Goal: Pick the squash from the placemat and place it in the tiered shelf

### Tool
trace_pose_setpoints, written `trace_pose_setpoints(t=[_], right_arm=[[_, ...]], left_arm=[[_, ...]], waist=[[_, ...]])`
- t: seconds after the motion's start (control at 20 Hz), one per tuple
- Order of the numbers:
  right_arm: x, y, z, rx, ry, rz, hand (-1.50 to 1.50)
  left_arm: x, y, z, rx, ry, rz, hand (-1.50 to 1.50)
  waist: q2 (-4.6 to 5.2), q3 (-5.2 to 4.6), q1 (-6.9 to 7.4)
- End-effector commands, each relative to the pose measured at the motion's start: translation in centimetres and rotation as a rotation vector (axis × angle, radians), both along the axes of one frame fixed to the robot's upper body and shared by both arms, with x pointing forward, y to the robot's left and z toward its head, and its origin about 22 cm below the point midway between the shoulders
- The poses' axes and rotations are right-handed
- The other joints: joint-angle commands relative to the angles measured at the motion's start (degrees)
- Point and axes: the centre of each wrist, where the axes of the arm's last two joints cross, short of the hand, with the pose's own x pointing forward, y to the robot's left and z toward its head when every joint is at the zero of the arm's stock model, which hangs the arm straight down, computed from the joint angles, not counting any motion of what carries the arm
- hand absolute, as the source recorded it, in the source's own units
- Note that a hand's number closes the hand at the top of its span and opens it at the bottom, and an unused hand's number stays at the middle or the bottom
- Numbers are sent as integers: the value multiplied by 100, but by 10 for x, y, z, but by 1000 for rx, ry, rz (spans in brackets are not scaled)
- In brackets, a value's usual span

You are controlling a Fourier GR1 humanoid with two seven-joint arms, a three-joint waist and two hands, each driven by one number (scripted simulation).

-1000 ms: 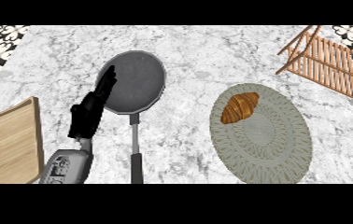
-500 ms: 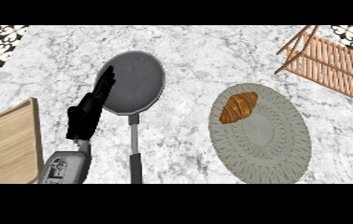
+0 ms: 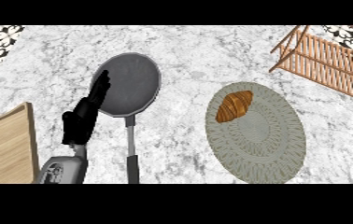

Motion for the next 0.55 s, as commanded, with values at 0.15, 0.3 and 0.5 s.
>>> trace_pose_setpoints(t=[0.15, 0.3, 0.5], right_arm=[[-93, -29, -2, 75, 125, 34, -150], [-129, -30, 1, 39, 210, 62, -150], [-189, -47, -33, 88, 174, 76, -150]], left_arm=[[-10, -6, 1, -8, 0, 17, 0], [-3, -1, -1, 0, -4, 29, 0], [-16, 11, -5, 12, -1, 20, 0]], waist=[[-39, 9, -153], [-18, 4, -170], [-10, 7, -107]])
